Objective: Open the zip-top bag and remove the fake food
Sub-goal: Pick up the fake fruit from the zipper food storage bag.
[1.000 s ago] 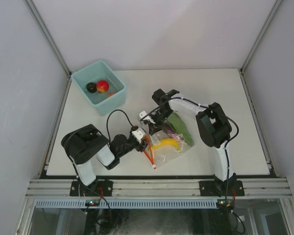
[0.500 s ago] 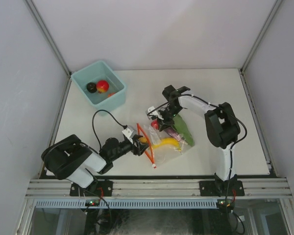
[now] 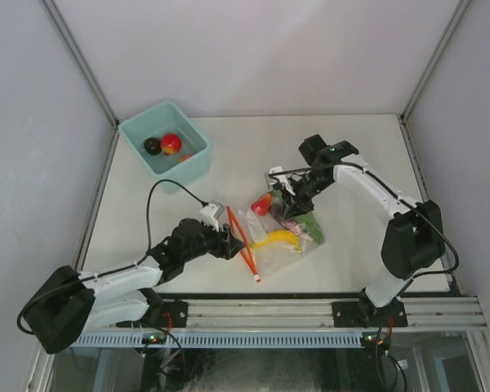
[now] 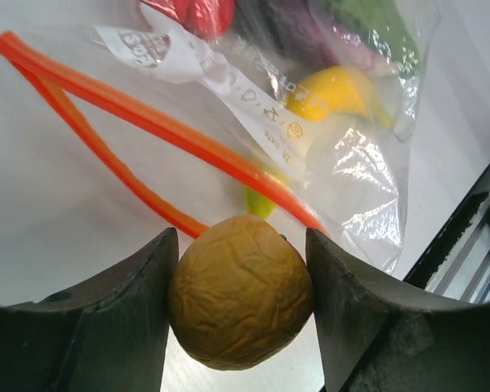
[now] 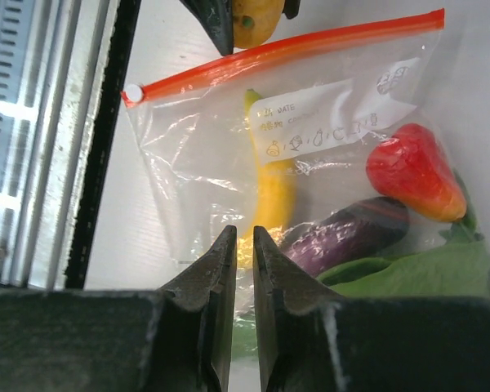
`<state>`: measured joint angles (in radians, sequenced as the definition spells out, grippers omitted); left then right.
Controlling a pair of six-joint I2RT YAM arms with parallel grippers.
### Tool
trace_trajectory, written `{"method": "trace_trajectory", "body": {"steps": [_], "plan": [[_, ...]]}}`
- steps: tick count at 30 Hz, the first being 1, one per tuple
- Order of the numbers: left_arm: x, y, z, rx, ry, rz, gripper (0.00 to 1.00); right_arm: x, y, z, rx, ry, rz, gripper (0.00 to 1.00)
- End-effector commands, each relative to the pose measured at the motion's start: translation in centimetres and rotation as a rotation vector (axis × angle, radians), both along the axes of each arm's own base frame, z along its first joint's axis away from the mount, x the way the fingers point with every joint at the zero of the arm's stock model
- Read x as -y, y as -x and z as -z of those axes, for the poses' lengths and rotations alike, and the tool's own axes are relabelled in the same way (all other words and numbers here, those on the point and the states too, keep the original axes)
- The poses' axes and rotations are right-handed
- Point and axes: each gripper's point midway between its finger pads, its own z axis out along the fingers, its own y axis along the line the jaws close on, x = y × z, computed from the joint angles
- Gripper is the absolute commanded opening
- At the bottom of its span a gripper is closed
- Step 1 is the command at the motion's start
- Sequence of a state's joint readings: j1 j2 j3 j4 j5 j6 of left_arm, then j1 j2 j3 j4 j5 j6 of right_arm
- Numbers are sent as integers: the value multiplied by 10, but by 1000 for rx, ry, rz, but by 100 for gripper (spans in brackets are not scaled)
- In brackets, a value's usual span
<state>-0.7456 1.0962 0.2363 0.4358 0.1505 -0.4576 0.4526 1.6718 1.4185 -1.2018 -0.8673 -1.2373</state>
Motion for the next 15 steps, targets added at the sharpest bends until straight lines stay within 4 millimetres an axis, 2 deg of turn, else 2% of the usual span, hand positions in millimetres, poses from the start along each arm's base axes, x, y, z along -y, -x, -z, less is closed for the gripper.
{"method": "trace_trajectory", "body": {"steps": [1, 9, 15], "plan": [[-18, -5, -13, -101, -87, -103, 14, 2, 8, -28, -70, -2, 124, 13], [-31, -21, -64, -79, -46, -179, 10, 11, 8, -28, -40, -22, 151, 14], [-49, -54, -108, -24, 33, -279, 7, 11, 9, -24, -37, -25, 145, 14]]}}
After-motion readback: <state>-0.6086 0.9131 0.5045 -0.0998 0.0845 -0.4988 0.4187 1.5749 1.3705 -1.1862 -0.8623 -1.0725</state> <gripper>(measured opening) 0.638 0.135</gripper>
